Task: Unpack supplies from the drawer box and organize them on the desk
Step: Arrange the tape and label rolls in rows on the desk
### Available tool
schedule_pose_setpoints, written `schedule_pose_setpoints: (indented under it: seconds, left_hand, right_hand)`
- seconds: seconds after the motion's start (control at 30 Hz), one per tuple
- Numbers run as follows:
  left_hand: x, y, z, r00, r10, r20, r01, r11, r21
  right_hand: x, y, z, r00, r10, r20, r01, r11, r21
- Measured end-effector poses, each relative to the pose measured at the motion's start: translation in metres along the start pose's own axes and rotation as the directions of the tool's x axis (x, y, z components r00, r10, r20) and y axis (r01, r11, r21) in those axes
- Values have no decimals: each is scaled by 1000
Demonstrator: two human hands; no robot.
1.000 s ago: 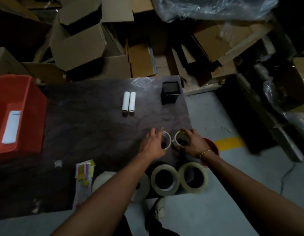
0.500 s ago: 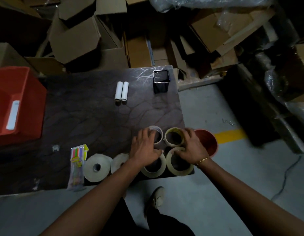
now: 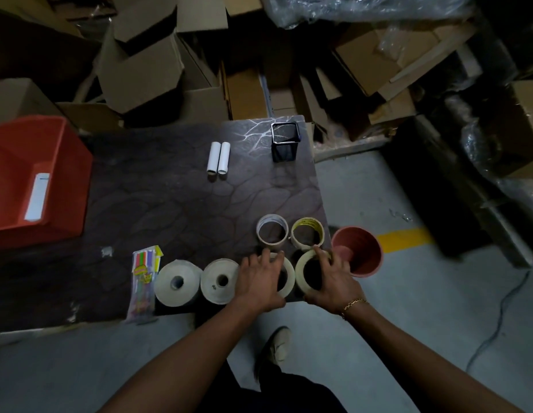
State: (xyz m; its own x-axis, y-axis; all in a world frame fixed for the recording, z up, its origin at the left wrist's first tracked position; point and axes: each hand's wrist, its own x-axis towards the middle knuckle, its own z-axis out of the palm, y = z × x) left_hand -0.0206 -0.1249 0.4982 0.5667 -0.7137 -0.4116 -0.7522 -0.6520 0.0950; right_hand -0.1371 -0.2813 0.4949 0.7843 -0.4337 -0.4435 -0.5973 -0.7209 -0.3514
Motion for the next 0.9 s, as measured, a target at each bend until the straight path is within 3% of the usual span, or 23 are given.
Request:
schedule_pose_setpoints:
  seconds: [0.17, 0.37, 0.57, 0.9]
  left_hand:
    - [-1, -10, -38, 998, 35, -44, -39, 994, -99]
    - [18, -70, -106, 989, -85, -122, 58, 975, -213]
    - [33, -192, -142, 929, -274, -248, 187, 927, -326]
    - [83, -408, -136, 867, -462, -187, 368, 847, -385]
  right_hand:
    - [-10, -1, -34, 997, -18, -72, 18, 1000, 1]
    - [42, -56, -85, 987, -98, -128, 100, 995, 14]
    - [117, -166, -97, 967, -233, -104, 231, 972, -33]
    - [262, -354, -51, 945, -326, -10, 326, 945, 2]
